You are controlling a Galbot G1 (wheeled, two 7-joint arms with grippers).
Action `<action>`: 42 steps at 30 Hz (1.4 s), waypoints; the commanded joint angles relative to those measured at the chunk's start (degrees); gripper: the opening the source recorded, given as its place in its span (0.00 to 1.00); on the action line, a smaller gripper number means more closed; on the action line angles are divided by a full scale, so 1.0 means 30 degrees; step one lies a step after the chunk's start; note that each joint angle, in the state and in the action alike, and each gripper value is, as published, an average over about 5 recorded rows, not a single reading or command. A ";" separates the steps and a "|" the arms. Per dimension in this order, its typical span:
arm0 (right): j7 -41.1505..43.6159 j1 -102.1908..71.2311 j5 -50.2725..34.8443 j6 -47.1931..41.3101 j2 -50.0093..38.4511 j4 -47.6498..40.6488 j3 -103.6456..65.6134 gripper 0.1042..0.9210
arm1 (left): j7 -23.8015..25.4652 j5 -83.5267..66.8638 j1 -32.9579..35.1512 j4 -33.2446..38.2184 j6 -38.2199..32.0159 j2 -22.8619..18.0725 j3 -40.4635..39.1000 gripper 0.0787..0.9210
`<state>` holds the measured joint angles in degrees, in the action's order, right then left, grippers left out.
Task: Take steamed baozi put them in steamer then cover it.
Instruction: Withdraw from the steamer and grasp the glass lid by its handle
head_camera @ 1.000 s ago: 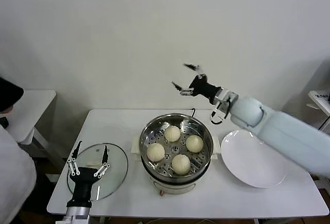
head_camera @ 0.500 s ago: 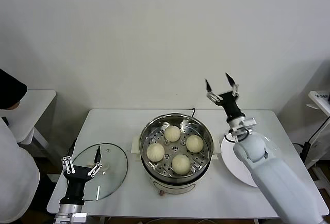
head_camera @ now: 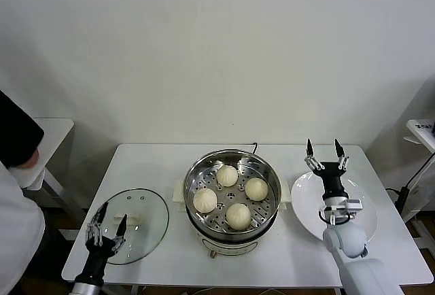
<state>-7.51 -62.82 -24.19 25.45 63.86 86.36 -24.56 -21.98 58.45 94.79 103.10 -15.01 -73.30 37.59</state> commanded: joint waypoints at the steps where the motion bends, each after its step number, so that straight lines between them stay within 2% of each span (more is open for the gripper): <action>1: 0.0150 -0.1817 0.0532 0.0285 0.1065 -0.0185 -0.1675 0.88 | -0.1309 0.5670 -0.0387 -0.2211 0.0018 -0.0143 0.0056 0.88; 18: 0.0262 -0.2003 0.1043 0.0180 0.1435 -0.0486 -0.1531 0.88 | -0.0904 0.6207 -0.2359 -0.4702 0.1139 -0.0137 -0.0312 0.88; 42: 0.0460 -0.2376 0.1599 0.0300 0.1630 -0.0631 -0.1726 0.88 | -0.0944 0.6158 -0.4064 -0.5641 0.2158 -0.0269 -0.0774 0.88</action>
<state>-6.21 -69.78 -19.62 26.28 68.63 84.48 -29.60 -24.97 76.52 84.10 87.38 -9.13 -74.17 35.41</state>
